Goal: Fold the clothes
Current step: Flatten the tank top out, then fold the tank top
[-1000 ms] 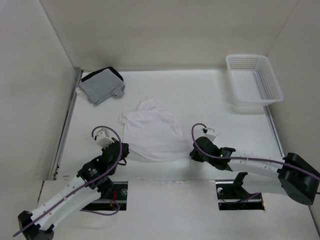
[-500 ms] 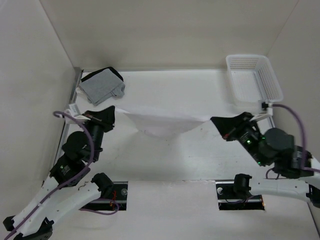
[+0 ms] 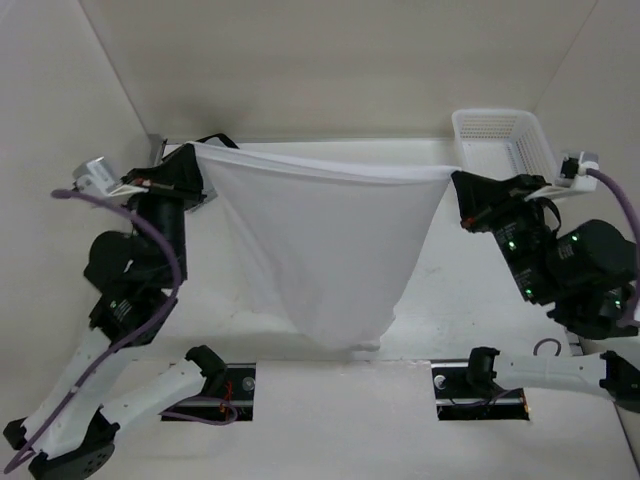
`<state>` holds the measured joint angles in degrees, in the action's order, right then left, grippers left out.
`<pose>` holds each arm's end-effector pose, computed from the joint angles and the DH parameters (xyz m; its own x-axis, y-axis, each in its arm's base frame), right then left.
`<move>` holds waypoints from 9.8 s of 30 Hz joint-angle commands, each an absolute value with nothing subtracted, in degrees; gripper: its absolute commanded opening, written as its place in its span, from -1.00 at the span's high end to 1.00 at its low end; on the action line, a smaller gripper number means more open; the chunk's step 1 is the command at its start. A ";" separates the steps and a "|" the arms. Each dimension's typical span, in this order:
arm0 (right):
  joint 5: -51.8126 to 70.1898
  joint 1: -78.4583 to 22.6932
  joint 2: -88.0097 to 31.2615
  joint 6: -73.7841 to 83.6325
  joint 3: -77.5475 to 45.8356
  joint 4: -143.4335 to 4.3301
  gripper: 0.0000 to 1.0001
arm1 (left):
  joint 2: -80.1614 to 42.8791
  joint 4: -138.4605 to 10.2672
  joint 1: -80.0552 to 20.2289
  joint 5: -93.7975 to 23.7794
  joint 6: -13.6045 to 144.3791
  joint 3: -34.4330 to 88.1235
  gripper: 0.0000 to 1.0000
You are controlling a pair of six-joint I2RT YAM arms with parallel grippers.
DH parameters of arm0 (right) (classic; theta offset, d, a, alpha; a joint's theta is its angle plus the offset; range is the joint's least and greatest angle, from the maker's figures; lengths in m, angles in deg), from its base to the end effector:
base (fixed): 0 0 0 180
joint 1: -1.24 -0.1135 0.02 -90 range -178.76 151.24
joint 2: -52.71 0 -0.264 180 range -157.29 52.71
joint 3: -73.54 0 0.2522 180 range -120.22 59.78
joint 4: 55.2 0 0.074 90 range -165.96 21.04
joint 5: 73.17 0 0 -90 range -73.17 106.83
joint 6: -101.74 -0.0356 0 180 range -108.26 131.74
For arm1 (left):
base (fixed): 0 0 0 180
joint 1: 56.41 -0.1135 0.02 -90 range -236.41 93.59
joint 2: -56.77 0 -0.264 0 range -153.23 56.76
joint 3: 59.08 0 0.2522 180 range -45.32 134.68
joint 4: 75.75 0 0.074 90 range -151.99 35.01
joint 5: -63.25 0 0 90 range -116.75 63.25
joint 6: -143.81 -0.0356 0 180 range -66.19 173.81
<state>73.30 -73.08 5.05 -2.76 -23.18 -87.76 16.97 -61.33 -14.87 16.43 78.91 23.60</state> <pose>0.0549 0.0856 0.5258 -0.0048 0.4948 -0.8690 -0.3250 0.8211 0.4693 0.0834 -0.0414 0.5017 0.3089 -0.6869 -0.6578 0.1814 0.7215 -0.6682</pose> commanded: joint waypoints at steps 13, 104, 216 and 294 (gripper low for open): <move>23.78 -22.36 -30.59 -11.47 -46.43 -85.03 1.00 | -19.06 -67.45 -37.82 6.66 80.26 40.51 1.00; 14.46 -22.17 -38.09 -29.31 11.86 -50.15 0.87 | -26.91 -81.23 -44.14 -9.67 102.93 -10.42 0.17; 18.14 -24.89 -8.66 -34.40 33.84 -55.94 1.00 | 6.02 -71.76 -40.11 -14.00 103.64 -24.83 0.96; 34.05 -46.95 -6.86 -31.51 17.26 -78.89 0.91 | 18.97 -61.11 -14.80 -3.54 105.14 -29.94 0.46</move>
